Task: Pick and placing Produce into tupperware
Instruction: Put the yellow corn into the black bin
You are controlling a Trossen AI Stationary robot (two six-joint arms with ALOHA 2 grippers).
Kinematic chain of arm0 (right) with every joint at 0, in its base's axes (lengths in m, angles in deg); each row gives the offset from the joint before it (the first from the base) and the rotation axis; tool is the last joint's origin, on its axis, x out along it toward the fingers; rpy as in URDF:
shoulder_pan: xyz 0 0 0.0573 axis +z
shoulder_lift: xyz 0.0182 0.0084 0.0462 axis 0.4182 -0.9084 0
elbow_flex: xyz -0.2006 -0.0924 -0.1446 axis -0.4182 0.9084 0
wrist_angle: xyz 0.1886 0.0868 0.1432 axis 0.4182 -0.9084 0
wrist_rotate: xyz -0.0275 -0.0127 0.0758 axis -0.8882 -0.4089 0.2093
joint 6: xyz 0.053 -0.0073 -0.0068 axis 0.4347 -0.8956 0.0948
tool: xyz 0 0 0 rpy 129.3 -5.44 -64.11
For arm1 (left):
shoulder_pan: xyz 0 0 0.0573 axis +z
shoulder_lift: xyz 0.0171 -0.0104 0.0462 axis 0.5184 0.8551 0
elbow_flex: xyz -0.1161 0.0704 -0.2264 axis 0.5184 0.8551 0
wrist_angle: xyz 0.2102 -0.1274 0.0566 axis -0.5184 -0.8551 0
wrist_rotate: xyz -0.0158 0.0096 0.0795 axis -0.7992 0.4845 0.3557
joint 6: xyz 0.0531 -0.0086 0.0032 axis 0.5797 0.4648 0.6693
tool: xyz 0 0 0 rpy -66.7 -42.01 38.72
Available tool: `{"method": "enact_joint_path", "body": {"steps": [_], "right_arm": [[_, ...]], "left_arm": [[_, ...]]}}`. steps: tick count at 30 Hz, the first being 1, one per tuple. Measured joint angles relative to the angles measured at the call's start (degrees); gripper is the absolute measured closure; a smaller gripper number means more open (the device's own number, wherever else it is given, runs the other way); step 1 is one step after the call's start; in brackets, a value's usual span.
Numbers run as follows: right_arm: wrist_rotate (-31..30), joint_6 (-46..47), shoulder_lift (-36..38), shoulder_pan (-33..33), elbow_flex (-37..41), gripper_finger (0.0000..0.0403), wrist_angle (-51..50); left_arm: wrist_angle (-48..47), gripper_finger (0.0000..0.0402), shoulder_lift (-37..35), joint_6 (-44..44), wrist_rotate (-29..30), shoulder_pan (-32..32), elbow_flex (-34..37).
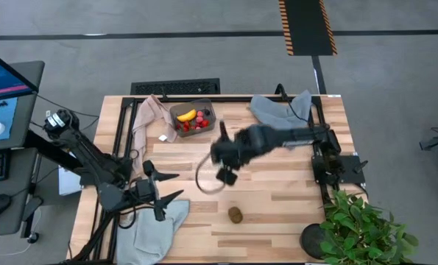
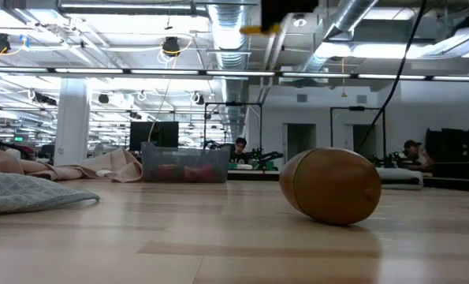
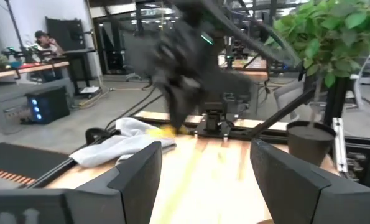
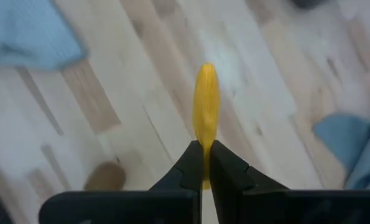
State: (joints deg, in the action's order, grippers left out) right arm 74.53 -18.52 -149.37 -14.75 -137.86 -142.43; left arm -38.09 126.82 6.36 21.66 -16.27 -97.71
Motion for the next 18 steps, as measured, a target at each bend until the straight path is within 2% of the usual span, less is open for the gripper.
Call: {"method": "enact_joint_path", "body": {"steps": [6, 11, 15, 18], "right_arm": [[5.5, -4.7, 0.1, -8.7, -9.6, 0.0363, 0.9], [11.1, -8.0, 0.1, -17.0, -9.3, 0.0363, 5.1], [11.9, -10.8, 0.4, -22.6, -8.2, 0.0362, 12.7], [16.3, -12.4, -0.5, -25.5, -8.2, 0.0363, 19.5]], "left_arm": [[1.7, 0.0166, 0.0, 0.5, 0.8, -1.4, 0.0], [1.8, 0.0166, 0.0, 0.5, 1.0, -1.4, 0.0], [1.9, 0.0166, 0.0, 0.5, 1.0, -1.4, 0.0], [1.8, 0.0166, 0.0, 0.5, 1.0, -1.4, 0.0]]}}
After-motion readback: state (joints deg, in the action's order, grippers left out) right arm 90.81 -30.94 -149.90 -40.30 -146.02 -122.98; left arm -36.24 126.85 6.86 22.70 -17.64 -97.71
